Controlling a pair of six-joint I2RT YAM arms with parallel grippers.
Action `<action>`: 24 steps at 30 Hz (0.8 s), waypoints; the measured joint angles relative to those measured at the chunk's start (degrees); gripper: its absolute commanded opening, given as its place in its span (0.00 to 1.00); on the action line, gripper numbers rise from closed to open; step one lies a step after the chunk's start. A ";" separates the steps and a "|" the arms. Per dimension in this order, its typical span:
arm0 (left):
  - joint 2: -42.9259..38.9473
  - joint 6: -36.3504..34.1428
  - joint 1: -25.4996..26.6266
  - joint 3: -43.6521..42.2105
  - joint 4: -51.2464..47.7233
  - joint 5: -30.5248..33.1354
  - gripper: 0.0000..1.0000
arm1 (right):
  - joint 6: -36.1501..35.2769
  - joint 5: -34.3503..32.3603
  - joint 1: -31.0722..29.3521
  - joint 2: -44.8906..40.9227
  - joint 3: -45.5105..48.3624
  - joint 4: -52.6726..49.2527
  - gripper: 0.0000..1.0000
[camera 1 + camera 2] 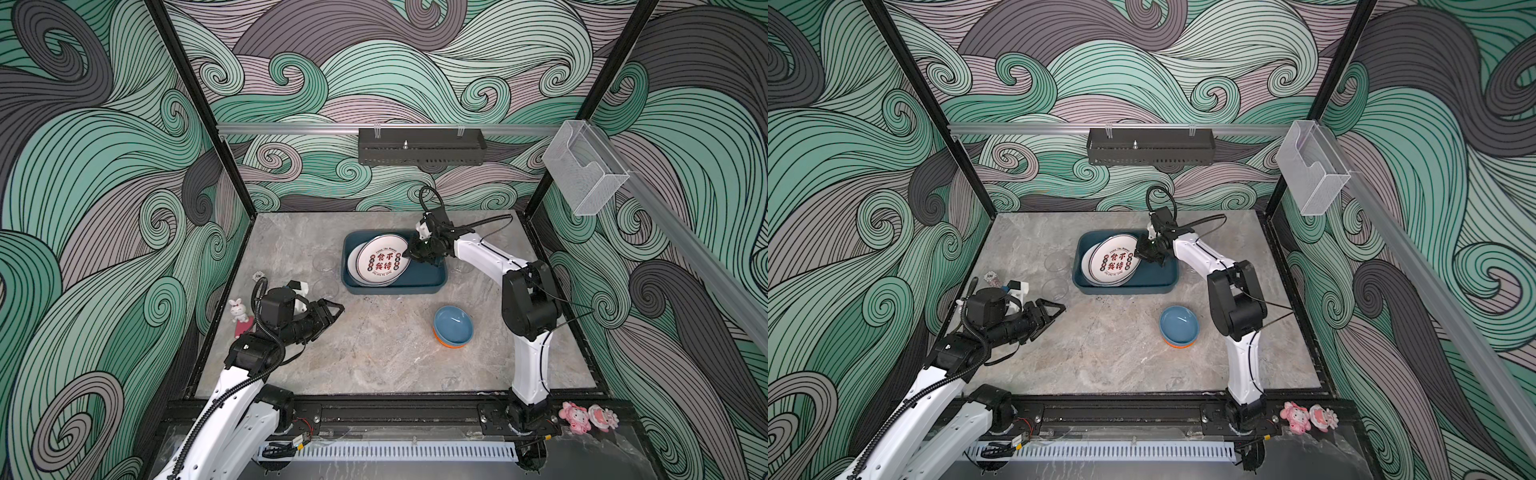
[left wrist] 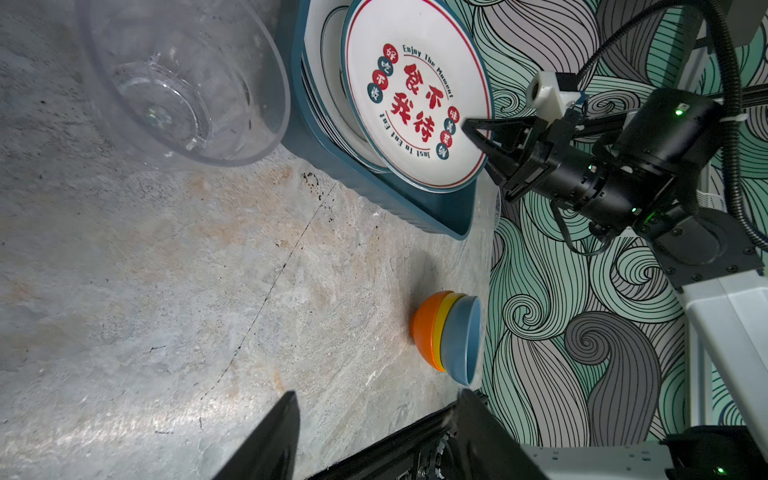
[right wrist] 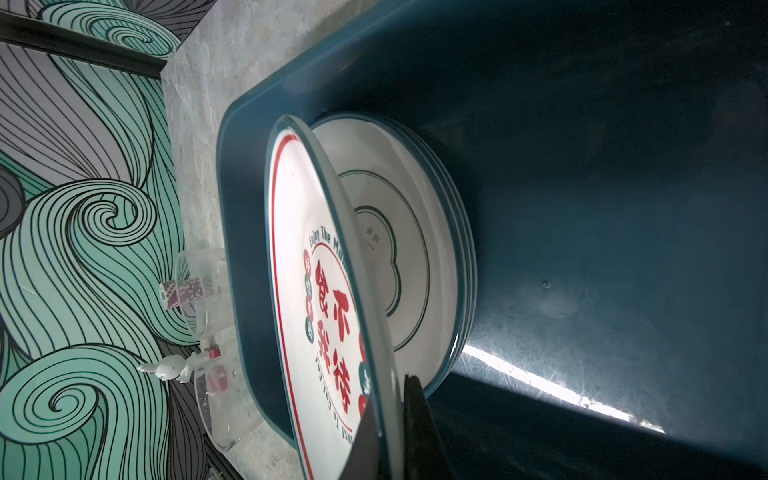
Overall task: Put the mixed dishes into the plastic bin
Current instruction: 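Carry the red-text plate into the teal bin with the right gripper, then lower the red-text plate onto the plates in the bin and release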
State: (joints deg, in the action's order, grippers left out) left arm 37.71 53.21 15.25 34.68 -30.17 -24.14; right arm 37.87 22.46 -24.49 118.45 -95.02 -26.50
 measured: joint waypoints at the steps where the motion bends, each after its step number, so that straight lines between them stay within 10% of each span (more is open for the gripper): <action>1: 0.00 0.00 -0.02 -0.02 0.02 0.00 0.62 | 0.20 -0.02 0.00 0.50 -0.15 0.07 0.00; 24: 0.44 0.28 -0.20 -1.73 0.26 -0.04 0.62 | 1.81 -0.28 -0.02 5.44 -5.01 0.35 0.00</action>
State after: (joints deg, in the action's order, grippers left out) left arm 38.15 53.49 15.05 32.95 -29.91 -24.18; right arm 39.68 22.17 -24.51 123.90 -100.03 -26.15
